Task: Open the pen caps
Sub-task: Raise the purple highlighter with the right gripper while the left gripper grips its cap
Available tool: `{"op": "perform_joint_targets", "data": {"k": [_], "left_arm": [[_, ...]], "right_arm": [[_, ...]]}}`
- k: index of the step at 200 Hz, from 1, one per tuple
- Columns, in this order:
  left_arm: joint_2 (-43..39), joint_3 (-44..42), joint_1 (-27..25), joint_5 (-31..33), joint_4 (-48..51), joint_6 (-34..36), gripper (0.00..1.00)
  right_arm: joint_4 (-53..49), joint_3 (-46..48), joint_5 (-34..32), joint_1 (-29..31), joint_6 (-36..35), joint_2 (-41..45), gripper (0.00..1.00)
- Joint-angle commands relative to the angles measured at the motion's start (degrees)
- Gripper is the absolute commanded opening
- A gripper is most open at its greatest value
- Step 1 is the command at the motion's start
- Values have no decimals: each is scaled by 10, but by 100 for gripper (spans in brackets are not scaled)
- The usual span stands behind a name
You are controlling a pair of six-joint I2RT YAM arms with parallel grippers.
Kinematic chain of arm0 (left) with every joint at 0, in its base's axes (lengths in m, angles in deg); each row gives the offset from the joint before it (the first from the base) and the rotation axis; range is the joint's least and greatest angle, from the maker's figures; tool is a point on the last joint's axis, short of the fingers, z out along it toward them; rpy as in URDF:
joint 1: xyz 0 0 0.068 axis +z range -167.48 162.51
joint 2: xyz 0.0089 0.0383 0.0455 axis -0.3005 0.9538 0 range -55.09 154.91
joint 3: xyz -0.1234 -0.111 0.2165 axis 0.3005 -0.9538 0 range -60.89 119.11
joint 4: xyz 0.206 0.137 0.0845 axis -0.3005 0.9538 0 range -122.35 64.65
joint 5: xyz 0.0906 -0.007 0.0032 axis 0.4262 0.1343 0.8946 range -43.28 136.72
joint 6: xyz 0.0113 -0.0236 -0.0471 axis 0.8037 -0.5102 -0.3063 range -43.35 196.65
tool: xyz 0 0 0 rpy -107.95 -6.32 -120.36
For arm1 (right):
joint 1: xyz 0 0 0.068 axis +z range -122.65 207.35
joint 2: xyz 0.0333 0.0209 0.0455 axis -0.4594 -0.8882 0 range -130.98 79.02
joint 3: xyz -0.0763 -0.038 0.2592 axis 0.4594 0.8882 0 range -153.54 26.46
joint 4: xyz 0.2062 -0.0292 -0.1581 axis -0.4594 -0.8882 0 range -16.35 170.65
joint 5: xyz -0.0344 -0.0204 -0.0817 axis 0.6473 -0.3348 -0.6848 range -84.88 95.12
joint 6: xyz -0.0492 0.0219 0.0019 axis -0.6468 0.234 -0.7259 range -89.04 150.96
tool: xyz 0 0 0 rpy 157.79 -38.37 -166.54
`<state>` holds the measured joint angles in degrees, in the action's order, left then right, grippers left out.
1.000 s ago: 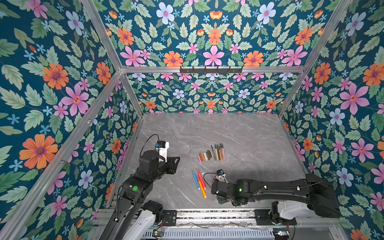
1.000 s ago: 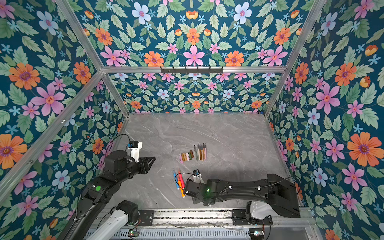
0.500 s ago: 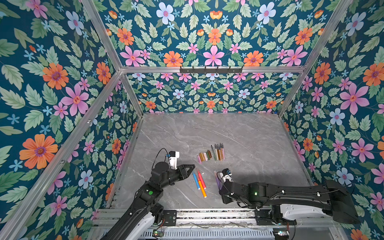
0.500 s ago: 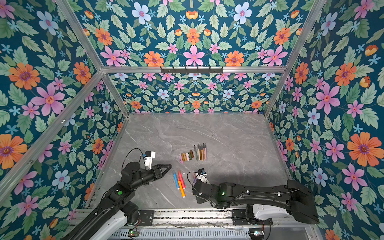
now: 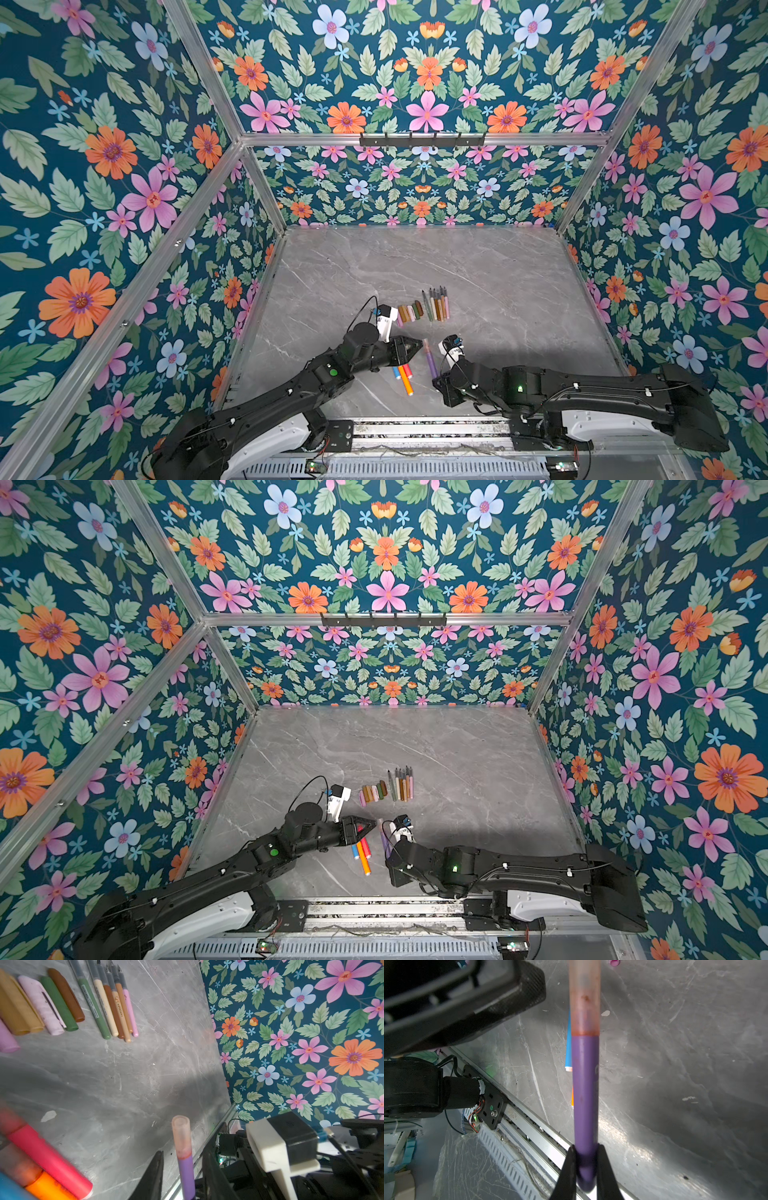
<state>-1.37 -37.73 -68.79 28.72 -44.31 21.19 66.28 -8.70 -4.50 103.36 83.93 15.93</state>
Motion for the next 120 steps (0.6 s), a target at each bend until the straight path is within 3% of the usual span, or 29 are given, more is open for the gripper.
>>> {"op": "perform_joint_targets", "data": {"k": [1,73,120], "left_arm": [[19,9,-6,5,-19,9,36],[59,38,-11,9,-18,17,41],[72,56,-13,7,-16,19,38]], "right_arm": [[0,3,-7,0,7,14,0],[12,-11,25,-1,-8,-2,0],[1,-35,31,-1,-18,-23,0]]}}
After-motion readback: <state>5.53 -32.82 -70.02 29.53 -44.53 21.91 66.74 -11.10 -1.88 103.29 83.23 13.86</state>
